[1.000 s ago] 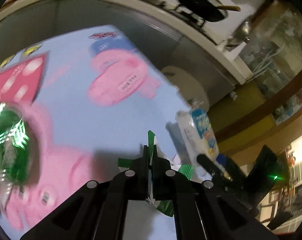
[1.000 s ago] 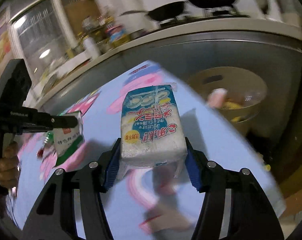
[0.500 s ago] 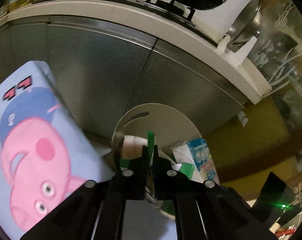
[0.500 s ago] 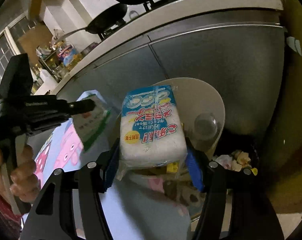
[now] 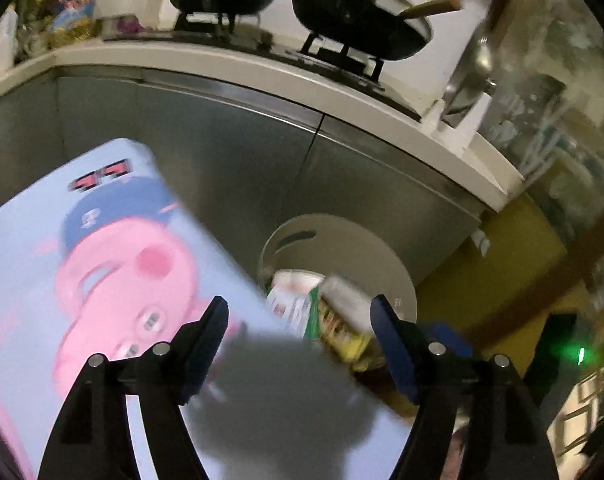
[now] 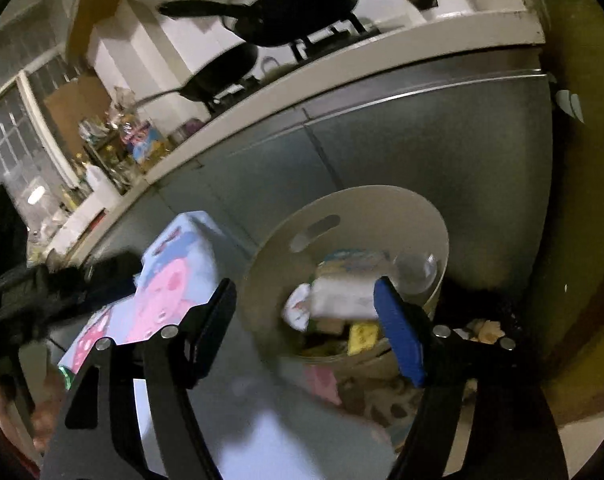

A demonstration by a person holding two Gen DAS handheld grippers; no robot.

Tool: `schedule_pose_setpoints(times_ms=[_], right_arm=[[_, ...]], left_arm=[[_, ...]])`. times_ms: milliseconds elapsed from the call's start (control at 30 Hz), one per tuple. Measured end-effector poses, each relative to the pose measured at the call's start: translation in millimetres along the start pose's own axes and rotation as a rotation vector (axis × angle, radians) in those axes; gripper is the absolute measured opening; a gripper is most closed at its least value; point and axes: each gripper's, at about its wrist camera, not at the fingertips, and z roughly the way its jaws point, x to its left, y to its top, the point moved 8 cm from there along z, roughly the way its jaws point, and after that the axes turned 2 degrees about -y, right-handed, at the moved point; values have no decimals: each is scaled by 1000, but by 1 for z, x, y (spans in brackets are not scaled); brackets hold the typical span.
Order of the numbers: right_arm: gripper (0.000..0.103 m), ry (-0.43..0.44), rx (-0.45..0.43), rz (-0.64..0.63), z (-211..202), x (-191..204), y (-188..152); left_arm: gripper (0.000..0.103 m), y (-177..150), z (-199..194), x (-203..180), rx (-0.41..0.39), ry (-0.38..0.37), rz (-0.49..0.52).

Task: Collect trash
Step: 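Carry the packet and tissue pack to the bin and release both, then grasp the pink wrapper with the left tool while the right tool grasps the green can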

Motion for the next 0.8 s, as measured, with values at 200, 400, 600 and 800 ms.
schedule_pose_setpoints(times_ms=[200, 400, 600, 800], right_arm=[[50, 114, 47, -44, -19, 54, -44], [47, 255, 197, -101, -15, 127, -97], [47, 449, 425, -131, -2, 216, -154], [51, 568, 566, -78, 12, 282, -184]], left_arm=[[73, -88, -69, 26, 8, 66, 27], [67, -162, -128, 74, 54, 140, -56], [59, -197, -208, 149, -24, 219, -225], [59, -193, -272, 241, -162, 158, -503]])
